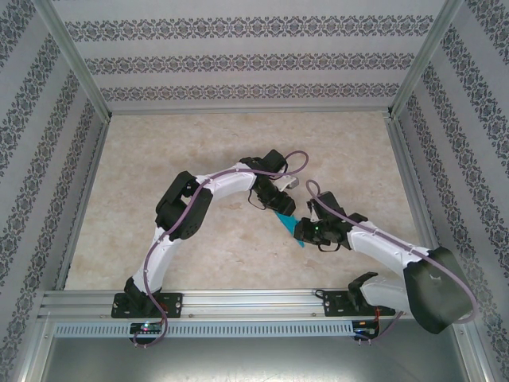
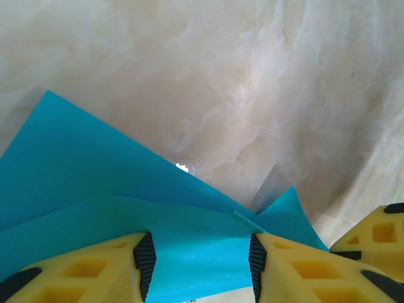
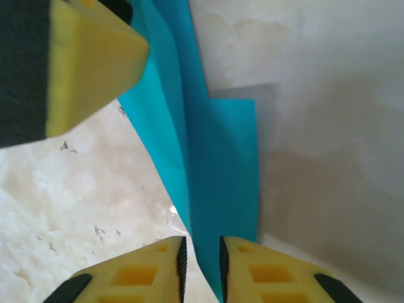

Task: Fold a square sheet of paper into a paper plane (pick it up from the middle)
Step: Fold the wing for the fifth time at the center of the table.

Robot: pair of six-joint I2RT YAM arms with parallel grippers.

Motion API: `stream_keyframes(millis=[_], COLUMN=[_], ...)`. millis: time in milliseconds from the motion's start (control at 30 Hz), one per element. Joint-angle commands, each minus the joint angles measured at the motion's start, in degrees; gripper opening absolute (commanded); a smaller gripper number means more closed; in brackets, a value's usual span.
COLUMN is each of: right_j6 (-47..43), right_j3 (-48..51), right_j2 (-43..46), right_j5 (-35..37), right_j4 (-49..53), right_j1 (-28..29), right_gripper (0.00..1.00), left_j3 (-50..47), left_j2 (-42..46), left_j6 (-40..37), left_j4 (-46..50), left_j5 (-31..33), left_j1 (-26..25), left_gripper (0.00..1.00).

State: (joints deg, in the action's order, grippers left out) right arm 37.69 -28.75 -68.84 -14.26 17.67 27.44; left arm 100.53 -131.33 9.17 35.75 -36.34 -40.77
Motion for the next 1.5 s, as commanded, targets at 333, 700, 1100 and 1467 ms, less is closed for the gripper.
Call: stream_keyframes(millis=[333, 700, 1100, 1467], right_j6=[-6.46, -5.4, -0.8, 1.07], right_j3=[-4.02, -2.84, 0.45, 2.5], right_j2=[-8.02, -10.17, -13.76, -13.18], right_j5=[-1.49, -9.86, -14.9, -16.01], right_j4=[-2.51, -8.23, -15.54, -17.16], right_j1=[1.03, 0.46, -1.63, -3.54], right_gripper=[0.29, 0.15, 0.06, 0.12], left_j3=[-0.34, -0.28, -0.78, -0.26], left_j2=[-2.4, -2.13, -2.9, -5.34], left_j6=[-2.07, -2.74, -3.96, -4.86], left_j4=[4.02, 4.77, 5.91, 7.08], left_j5=[1.26, -0.54, 0.01, 1.4], left_j1=[0.44, 0.6, 0.78, 1.13], left_gripper=[0.49, 0.49, 0.49, 0.49])
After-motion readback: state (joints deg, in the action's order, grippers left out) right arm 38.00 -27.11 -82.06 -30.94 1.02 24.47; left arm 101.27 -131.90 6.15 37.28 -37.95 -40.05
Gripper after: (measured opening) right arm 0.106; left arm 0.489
